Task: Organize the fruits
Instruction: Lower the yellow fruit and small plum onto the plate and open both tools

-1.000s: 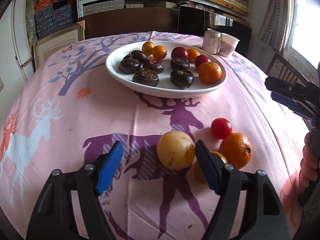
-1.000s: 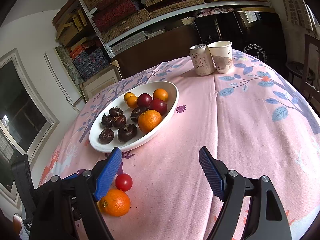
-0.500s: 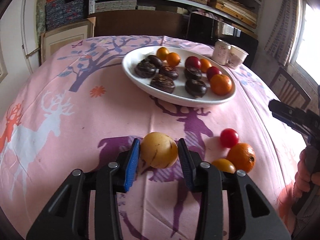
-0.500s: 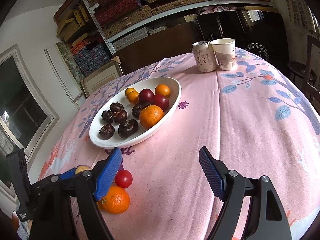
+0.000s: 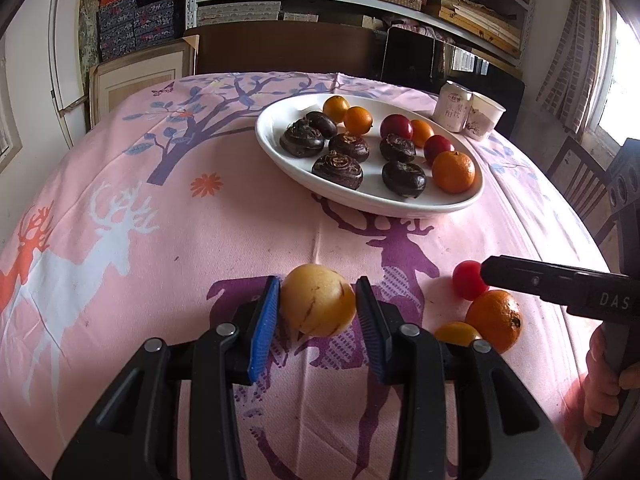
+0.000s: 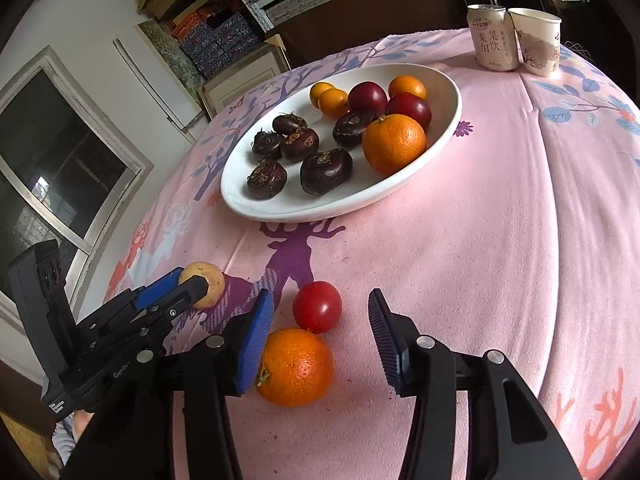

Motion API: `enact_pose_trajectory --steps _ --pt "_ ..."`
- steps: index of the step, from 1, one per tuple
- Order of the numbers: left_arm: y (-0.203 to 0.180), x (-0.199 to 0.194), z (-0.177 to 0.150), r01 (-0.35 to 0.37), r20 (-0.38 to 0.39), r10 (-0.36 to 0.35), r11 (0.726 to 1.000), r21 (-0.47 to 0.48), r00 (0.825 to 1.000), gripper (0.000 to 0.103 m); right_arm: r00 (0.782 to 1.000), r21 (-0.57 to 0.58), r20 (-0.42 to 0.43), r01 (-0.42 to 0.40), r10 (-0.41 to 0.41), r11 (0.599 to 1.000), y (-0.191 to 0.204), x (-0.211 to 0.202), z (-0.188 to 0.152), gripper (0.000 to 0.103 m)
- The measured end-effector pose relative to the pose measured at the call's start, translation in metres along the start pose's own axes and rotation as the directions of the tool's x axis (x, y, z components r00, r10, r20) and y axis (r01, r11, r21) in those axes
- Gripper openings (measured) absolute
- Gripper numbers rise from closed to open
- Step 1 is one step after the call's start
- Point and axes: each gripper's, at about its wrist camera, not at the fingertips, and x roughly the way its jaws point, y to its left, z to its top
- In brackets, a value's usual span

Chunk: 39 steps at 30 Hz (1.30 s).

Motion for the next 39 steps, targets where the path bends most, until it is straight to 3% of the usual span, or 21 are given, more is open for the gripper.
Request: enact_pose_trajectory --steps 4,6,14,24,30,39 --pt "-0.003 0.000 -0.002 -0.011 -0.009 0.011 1.000 0.012 1.000 0.039 1.000 0.010 -0.030 -0.001 0.001 1.000 -0.001 0.010 -0.001 0.042" --pt "-0.003 0.006 -0.003 -0.022 -0.036 0.022 1.000 0.013 0.999 0.045 0.999 0.012 -0.031 -0.012 0.013 1.000 -0.001 0.011 0.000 0.039" --pt "0.004 0.009 -0.004 0.006 -0.050 -0.007 1.000 -0.019 0.999 0.041 0.999 0.020 0.004 -0.034 0.034 0.999 -0.003 0.010 -0.001 0.027" --pt "-0.003 -0.002 0.000 0.047 0.007 -0.047 0.999 0.003 0.999 0.040 0.992 0.064 0.113 -0.064 0.056 0.996 -0.018 -0.018 0.002 0.026" --pt "-0.016 -0.011 0.029 0.081 0.043 -0.082 0.996 0.022 0.996 0.040 0.973 0.076 0.227 -0.069 0.051 0.995 -0.023 -0.054 0.017 0.026" --pt "-0.049 0.026 0.086 0.067 0.044 -0.072 0.993 0.092 0.996 0.040 0.967 0.055 0.253 -0.051 0.035 0.997 -0.008 -0.048 0.080 0.026"
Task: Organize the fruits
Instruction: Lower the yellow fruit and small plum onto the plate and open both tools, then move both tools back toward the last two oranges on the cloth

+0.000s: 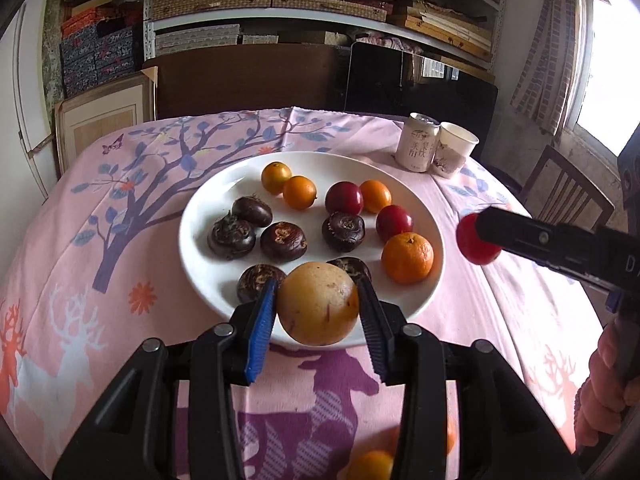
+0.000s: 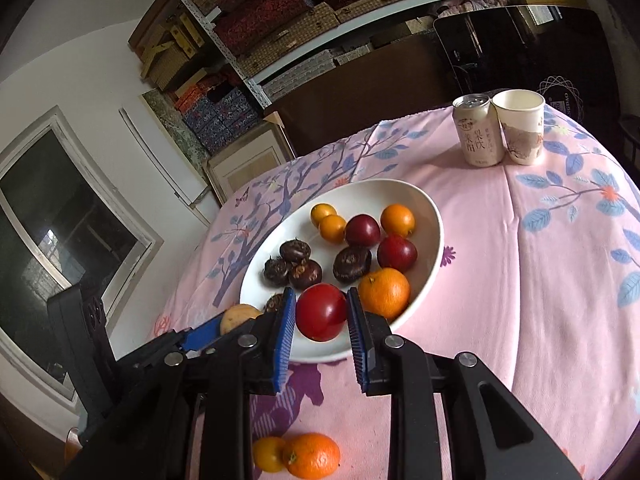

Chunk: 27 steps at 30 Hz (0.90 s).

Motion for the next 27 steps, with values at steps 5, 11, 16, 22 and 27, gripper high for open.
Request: enact_pose_trajectory --steps 5,11,16,22,27 --pt "-0.003 0.032 0.004 0.002 -0.041 -0.001 1.000 0.012 0.999 0.040 0.999 0.017 -0.039 0.008 -0.007 1.000 0.001 0.045 0.020 0.026" --pt "0.006 0.046 0.001 0.027 -0.053 -0.028 1.000 -0.003 0.998 0.042 0.993 -0.005 -0.116 0.000 0.000 1.000 0.004 0.089 0.026 0.029" --pt "0.007 0.040 -0.004 0.025 -0.042 -0.025 1.000 0.001 0.999 0.050 0.994 0.022 -0.106 0.021 -0.018 1.000 -0.005 0.085 0.023 0.045" --pt "0.013 0.017 -0.012 0.017 -0.011 -0.017 1.000 -0.010 1.000 0.050 0.998 -0.024 -0.048 0.043 -0.044 0.999 0.002 0.050 0.012 0.045" --pt "0.017 -0.006 -0.028 0.032 0.004 -0.032 0.999 -0.034 0.999 0.052 0.999 -0.073 -0.017 0.047 -0.048 0.996 0.007 0.019 -0.018 0.046"
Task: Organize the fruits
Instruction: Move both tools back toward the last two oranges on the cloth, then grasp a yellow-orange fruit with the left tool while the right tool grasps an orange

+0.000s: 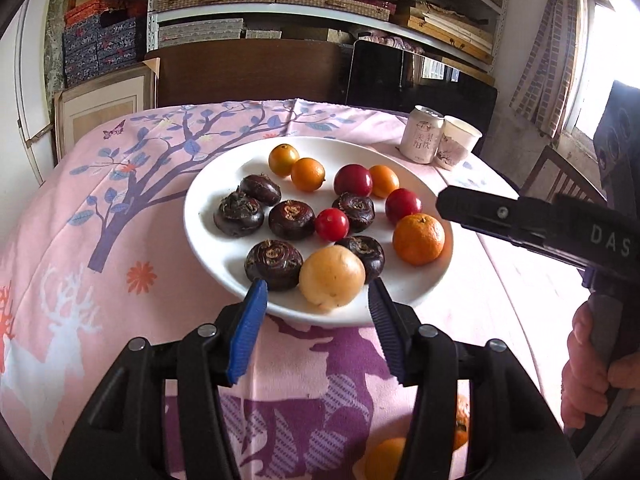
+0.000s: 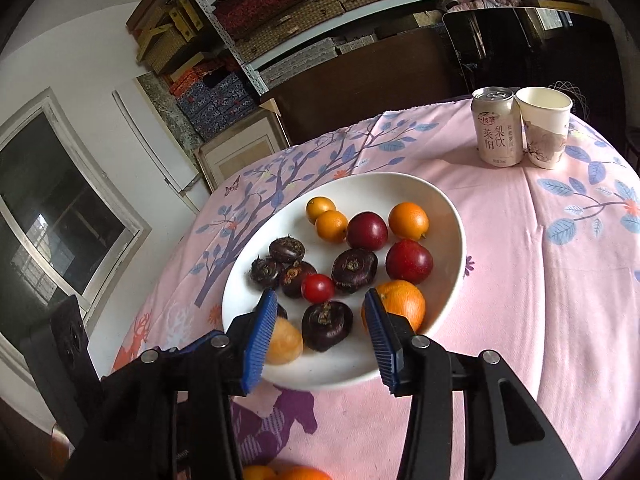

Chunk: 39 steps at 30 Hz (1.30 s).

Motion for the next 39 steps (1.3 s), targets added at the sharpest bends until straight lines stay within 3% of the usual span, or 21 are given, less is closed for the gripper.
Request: enact_pose_trajectory --steps 6,11,17,23,26,27,32,39 --pt "-0.007 -0.030 -0.041 0.004 -0.005 -0.003 1.000 0.020 1.000 0.056 1.000 -0.009 0.012 -0.001 0.001 1.000 -0.010 -0.036 -0.052 0.053" --pt "-0.019 -0.060 -0.070 0.075 0.025 -0.077 0.995 0.060 0.997 0.067 1.000 0.035 0.019 -0.009 0.008 0.999 -0.025 -0.057 -0.081 0.058" --pt "-0.039 -0.057 -0.086 0.070 -0.029 -0.066 0.987 0.143 0.997 0.067 1.000 0.078 0.011 -0.003 0.002 0.997 -0.036 -0.057 -0.085 0.060" --pt "-0.023 -0.038 -0.086 0.066 -0.120 -0.059 0.996 0.054 0.991 0.066 1.000 0.070 -0.002 0.002 -0.002 0.998 -0.034 -0.054 -0.087 0.060" --pt "-0.022 -0.036 -0.087 0.069 -0.127 -0.063 0.996 0.048 0.990 0.067 1.000 0.056 -0.007 0.003 -0.003 0.998 -0.031 -0.053 -0.088 0.060" --pt "-0.024 -0.036 -0.086 0.064 -0.124 -0.056 0.996 0.060 0.991 0.066 1.000 0.050 -0.011 0.004 -0.003 0.999 -0.030 -0.052 -0.088 0.060" --pt "-0.042 -0.025 -0.084 0.104 -0.157 -0.084 0.986 0.130 0.984 0.041 0.999 0.026 -0.032 0.004 -0.004 1.000 -0.024 -0.048 -0.091 0.060" --pt "-0.038 -0.027 -0.084 0.130 -0.153 -0.114 0.986 0.104 0.982 0.038 0.999 0.034 -0.047 -0.003 0.005 0.999 -0.024 -0.044 -0.092 0.060"
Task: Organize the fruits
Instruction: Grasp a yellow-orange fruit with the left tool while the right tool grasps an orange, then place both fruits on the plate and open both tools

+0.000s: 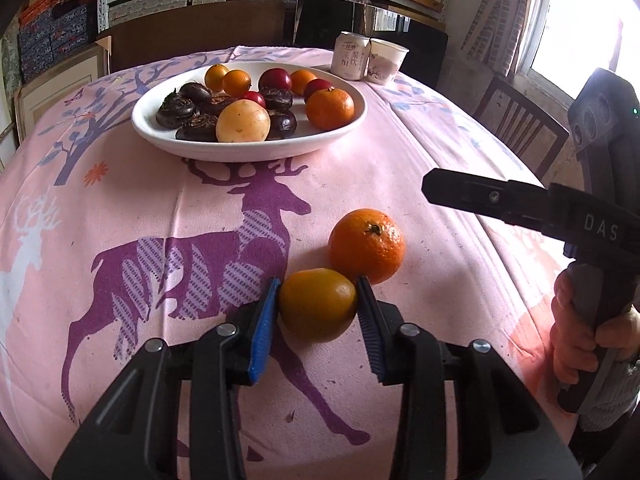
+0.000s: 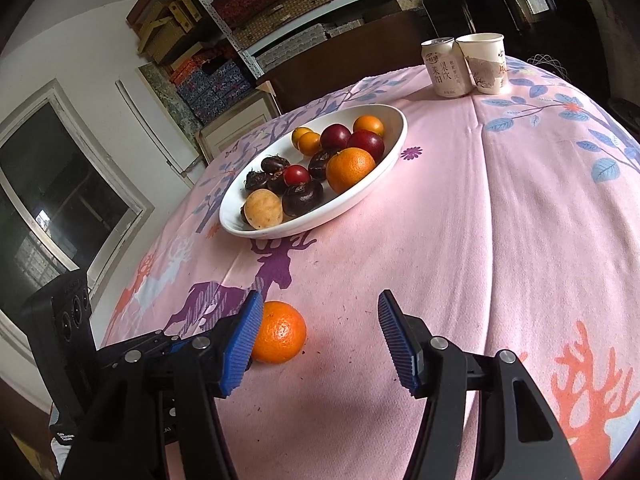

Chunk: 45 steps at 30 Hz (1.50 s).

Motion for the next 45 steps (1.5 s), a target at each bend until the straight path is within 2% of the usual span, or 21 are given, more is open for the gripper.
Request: enact_pose_trajectory --steps 2,5,8,10,13,19,21,22,24,29,36,40,45 --pt "0.002 -0.006 0.000 -0.025 0.026 0.026 1.000 -0.005 0.999 0.038 1.000 -0.008 -0.009 -0.002 0.002 1.000 0.002 0.002 -0.001 0.060" --pt "0.022 -0.016 0.001 -0.076 0.067 0.082 0.994 -0.083 0.994 0.038 0.999 -0.028 -0.036 -0.002 0.001 1.000 0.008 0.009 -0.004 0.060" --pt "0.043 -0.018 0.002 -0.106 0.064 0.119 0.980 -0.169 0.991 0.038 0.998 -0.080 -0.064 0.006 -0.011 0.997 0.021 0.018 -0.009 0.060" --pt "0.049 -0.020 0.003 -0.123 0.068 0.138 0.974 -0.193 0.988 0.038 0.997 -0.134 -0.071 0.031 -0.041 0.991 0.033 0.024 -0.013 0.060" --pt "0.052 -0.021 0.003 -0.129 0.071 0.146 0.972 -0.199 0.987 0.038 0.994 -0.204 -0.081 0.060 -0.078 0.977 0.048 0.031 -0.018 0.060" --pt "0.050 -0.019 0.002 -0.136 0.063 0.150 0.972 -0.190 0.987 0.038 0.987 -0.260 -0.114 0.083 -0.116 0.962 0.060 0.043 -0.022 0.060" --pt "0.050 -0.016 0.002 -0.136 0.056 0.148 0.973 -0.186 0.987 0.038 0.986 -0.246 -0.115 0.087 -0.118 0.965 0.057 0.043 -0.022 0.053" --pt "0.049 -0.015 0.002 -0.135 0.051 0.147 0.974 -0.183 0.988 0.038 0.987 -0.229 -0.117 0.079 -0.107 0.970 0.054 0.043 -0.021 0.046" --pt "0.049 -0.013 0.002 -0.136 0.043 0.146 0.974 -0.181 0.988 0.038 0.989 -0.207 -0.119 0.062 -0.088 0.976 0.050 0.041 -0.020 0.046" --pt "0.051 -0.012 0.001 -0.132 0.037 0.142 0.973 -0.189 0.989 0.038 0.994 -0.167 -0.089 0.048 -0.064 0.985 0.042 0.032 -0.017 0.045" --pt "0.052 -0.028 0.013 -0.117 0.095 0.137 0.975 -0.188 0.986 0.038 0.999 -0.069 0.010 0.036 -0.035 0.997 0.021 0.003 0.000 0.045" --pt "0.057 -0.038 0.045 -0.159 0.128 0.180 0.974 -0.162 0.975 0.038 0.998 -0.032 0.055 0.019 -0.017 0.999 0.012 -0.014 0.028 0.045" --pt "0.060 -0.042 0.096 -0.175 0.178 0.201 0.973 -0.151 0.963 0.038 0.992 -0.034 0.124 0.040 -0.036 0.999 0.016 -0.026 0.080 0.045"
